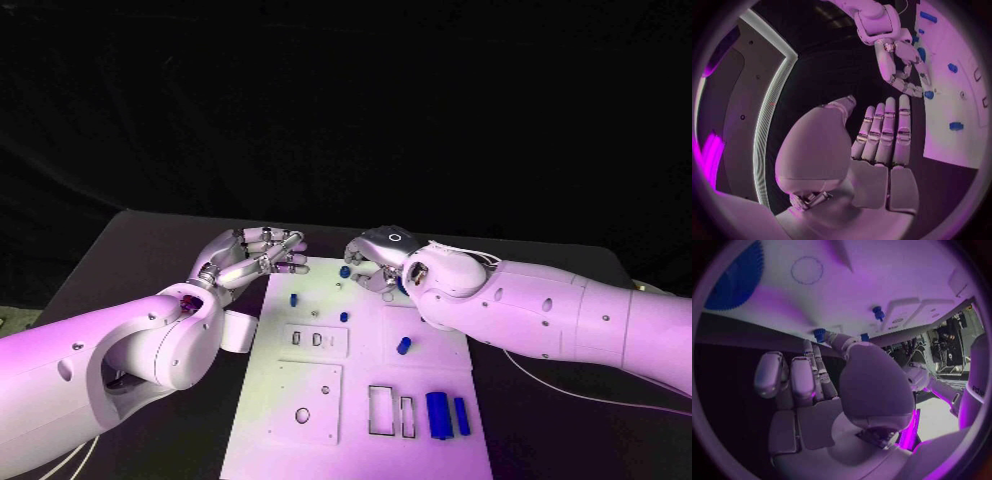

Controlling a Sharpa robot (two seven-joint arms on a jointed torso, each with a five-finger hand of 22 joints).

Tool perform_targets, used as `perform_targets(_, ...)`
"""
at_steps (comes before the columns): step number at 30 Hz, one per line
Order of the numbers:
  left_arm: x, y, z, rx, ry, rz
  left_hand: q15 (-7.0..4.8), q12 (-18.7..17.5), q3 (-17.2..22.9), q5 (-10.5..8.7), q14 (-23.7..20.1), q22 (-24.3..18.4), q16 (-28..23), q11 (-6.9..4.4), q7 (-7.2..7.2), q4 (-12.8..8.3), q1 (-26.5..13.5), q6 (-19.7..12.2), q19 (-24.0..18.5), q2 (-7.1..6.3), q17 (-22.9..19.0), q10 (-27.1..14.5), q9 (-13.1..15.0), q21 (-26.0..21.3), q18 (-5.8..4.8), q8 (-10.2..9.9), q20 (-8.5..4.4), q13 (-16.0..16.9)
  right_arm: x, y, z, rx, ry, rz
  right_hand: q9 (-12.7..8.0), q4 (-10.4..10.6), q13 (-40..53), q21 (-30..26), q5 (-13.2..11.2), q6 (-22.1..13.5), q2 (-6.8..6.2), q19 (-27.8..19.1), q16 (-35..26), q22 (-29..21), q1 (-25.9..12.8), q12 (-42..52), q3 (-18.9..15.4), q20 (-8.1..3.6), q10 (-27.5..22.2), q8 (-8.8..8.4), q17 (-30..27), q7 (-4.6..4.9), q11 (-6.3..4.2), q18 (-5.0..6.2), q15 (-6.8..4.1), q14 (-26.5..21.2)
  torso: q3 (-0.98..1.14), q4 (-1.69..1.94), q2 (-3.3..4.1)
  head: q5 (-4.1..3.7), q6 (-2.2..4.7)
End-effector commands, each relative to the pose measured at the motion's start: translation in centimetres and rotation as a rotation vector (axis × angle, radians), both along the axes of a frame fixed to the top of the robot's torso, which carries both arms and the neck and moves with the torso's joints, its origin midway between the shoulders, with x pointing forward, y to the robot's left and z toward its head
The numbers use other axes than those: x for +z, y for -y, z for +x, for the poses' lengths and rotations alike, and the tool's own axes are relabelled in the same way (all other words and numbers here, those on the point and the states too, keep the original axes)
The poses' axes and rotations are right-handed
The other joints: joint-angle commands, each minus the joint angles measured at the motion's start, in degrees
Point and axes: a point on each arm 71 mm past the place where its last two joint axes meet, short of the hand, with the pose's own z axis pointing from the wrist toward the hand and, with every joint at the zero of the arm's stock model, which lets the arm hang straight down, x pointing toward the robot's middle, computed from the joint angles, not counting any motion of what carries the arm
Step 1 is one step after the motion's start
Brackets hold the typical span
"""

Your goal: Assemble the parts on the task board

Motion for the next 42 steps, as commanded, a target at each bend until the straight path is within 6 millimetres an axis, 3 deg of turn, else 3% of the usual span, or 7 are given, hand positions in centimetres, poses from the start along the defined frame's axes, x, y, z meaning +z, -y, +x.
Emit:
perform_targets(1,0.1,0.0,0.0,-0.015,0.002,-0.01,0.21,-0.11,0.06,-0.14,0.04,-0.07,0.04,-0.01,0.91,0.01,-0.37,-0.34,0.38,0.02,0.05,-0.28,0.04,0.18,0.69,-0.27,0.08,-0.03,0.4,1.2,-0.4,-0.025,0.012,0.027,0.12,0.16,0.02,0.13,-0.13,0.1,-0.48,0.0,-0.1,0.42,-0.21,0.43,-0.59,-0.01,0.65,-0.21,0.03,0.06,-0.25,0.41,0.22,-0.01,0.11,-0.4,-0.04,0.05,0.17)
perform_targets(8,0.1,-0.4,0.0,-0.007,0.0,-0.009,0.23,-0.19,0.05,-0.14,-0.01,-0.09,0.02,0.02,0.93,0.0,-0.4,-0.4,0.35,0.01,0.1,-0.31,0.04,0.17,0.69,-0.3,0.09,-0.02,1.5,6.1,-1.8,-0.108,-0.04,0.154,0.45,0.95,0.52,0.82,0.03,1.28,-1.2,0.96,0.38,1.79,-1.13,1.33,-1.52,-0.14,4.26,-0.17,0.38,0.42,-0.45,0.11,0.08,0.22,0.26,-1.17,-0.22,0.03,0.71)
perform_targets(14,0.1,-0.5,0.0,-0.007,-0.001,-0.01,0.24,-0.23,0.06,-0.14,-0.04,-0.1,0.01,0.01,0.91,-0.01,-0.39,-0.4,0.34,0.02,0.12,-0.3,0.05,0.17,0.69,-0.3,0.1,-0.02,1.2,9.2,-2.2,-0.188,-0.165,0.188,-0.09,1.26,2.92,3.25,3.02,-2.24,-4.1,3.17,3.15,5.48,-1.81,4.29,-5.81,-0.81,10.73,-2.62,3.68,0.21,-1.33,-0.64,-0.63,1.26,0.58,-1.61,-0.27,-0.02,0.82)
perform_targets(19,0.1,-0.4,0.0,-0.011,-0.003,-0.013,0.24,-0.23,0.06,-0.14,-0.04,-0.1,0.01,0.01,0.91,-0.01,-0.39,-0.4,0.34,0.02,0.12,-0.3,0.05,0.17,0.69,-0.3,0.1,-0.02,0.7,10.6,-2.2,-0.234,-0.252,0.188,2.54,4.1,19.13,4.88,5.18,-6.17,0.57,4.47,5.78,8.42,4.74,22.22,-25.47,-1.86,5.78,0.03,5.95,-0.69,-2.39,-1.1,-1.59,1.71,0.73,-1.45,-0.3,-0.02,0.69)
perform_targets(22,0.1,-0.4,0.0,-0.012,-0.004,-0.013,0.24,-0.23,0.06,-0.14,-0.04,-0.1,0.01,0.01,0.91,-0.01,-0.39,-0.4,0.34,0.02,0.12,-0.3,0.05,0.17,0.69,-0.3,0.1,-0.02,0.5,10.9,-2.2,-0.246,-0.28,0.184,3.64,7.85,28.18,5.93,5.42,-6.91,1.83,5.51,7.46,10.32,7.7,33.02,-29.8,-1.43,3.19,1.86,8.13,-0.62,-2.36,-1.55,-1.71,2.18,0.69,-1.38,-0.31,-0.05,0.56)
perform_targets(26,0.1,-0.4,0.0,-0.012,-0.005,-0.013,0.24,-0.23,0.06,-0.14,-0.04,-0.1,0.01,0.01,0.91,-0.01,-0.39,-0.4,0.34,0.02,0.12,-0.3,0.05,0.17,0.69,-0.3,0.1,-0.02,0.2,11.0,-2.1,-0.253,-0.305,0.173,4.4,11.37,41.66,7.69,6.04,-7.78,2.84,7.08,10.49,13.08,10.22,47.76,-32.91,-1.42,3.43,3.44,12.87,-0.55,-2.24,-2.06,-1.25,3.04,0.68,-1.42,-0.24,-0.02,0.53)
perform_targets(42,0.0,-0.4,0.1,-0.013,-0.007,-0.013,0.24,-0.23,0.06,-0.14,-0.04,-0.1,0.01,0.01,0.91,-0.01,-0.39,-0.4,0.34,0.02,0.12,-0.3,0.05,0.17,0.69,-0.3,0.1,-0.02,-0.7,10.7,-1.2,-0.268,-0.333,0.14,4.94,11.32,63.26,10.2,6.45,-7.46,5.03,9.26,14.99,16.81,11.04,69.12,-35.41,-0.96,12.61,5.54,21.5,-0.39,-1.95,-2.89,-0.82,4.55,0.57,-1.46,-0.3,-0.08,0.02)
